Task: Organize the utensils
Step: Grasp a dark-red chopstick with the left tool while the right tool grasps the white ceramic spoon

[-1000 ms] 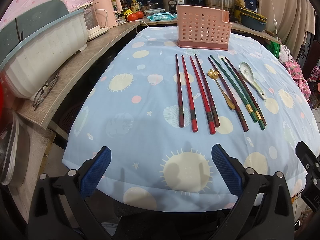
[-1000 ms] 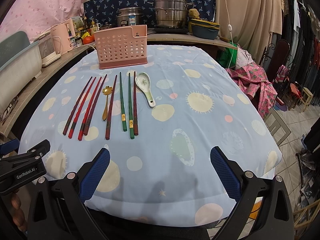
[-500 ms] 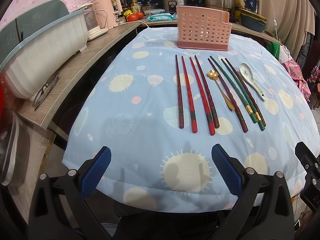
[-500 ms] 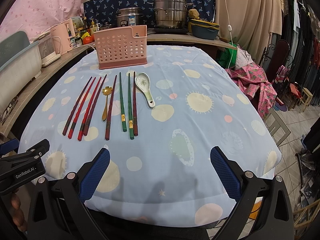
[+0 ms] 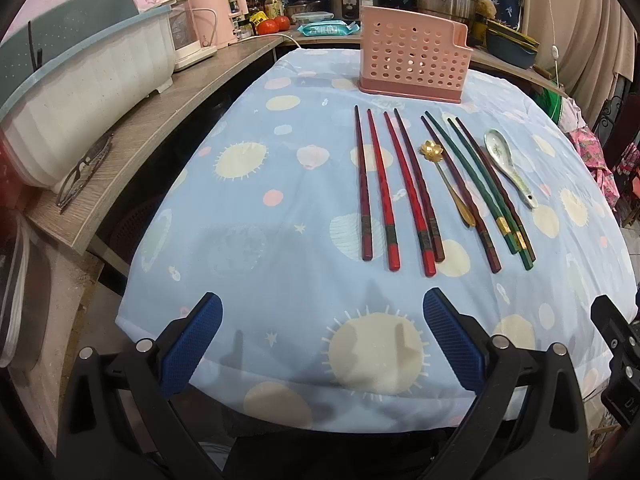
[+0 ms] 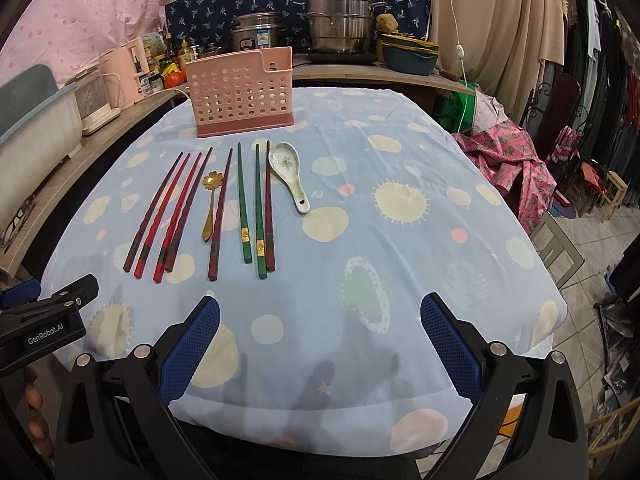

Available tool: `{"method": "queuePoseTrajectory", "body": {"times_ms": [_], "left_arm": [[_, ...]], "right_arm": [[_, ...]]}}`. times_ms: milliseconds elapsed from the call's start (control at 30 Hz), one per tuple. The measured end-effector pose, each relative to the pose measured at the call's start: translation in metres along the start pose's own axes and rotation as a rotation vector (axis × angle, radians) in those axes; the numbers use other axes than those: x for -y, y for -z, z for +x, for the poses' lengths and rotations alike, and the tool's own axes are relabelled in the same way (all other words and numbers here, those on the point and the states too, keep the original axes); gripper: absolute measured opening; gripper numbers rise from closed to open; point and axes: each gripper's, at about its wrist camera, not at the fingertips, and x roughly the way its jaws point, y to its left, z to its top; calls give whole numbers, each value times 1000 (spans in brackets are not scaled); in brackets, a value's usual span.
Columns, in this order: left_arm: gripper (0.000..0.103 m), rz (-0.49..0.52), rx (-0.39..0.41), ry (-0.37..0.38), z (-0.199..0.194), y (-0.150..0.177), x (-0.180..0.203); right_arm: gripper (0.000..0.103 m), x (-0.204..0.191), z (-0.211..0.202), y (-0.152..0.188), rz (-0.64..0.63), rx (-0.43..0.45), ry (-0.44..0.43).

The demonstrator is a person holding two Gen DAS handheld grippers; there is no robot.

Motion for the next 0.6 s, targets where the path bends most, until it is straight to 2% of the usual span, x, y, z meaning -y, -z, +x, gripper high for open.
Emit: {"method": "queuePoseTrajectory", "body": {"times_ms": [433, 600], "left_arm": [[95, -50, -57, 42, 51, -23, -14], [80, -47, -79, 72, 68, -30, -11]], "right_arm": [[96, 3, 32, -10, 25, -42, -22], [96, 1, 45, -17, 30, -50, -29]]}}
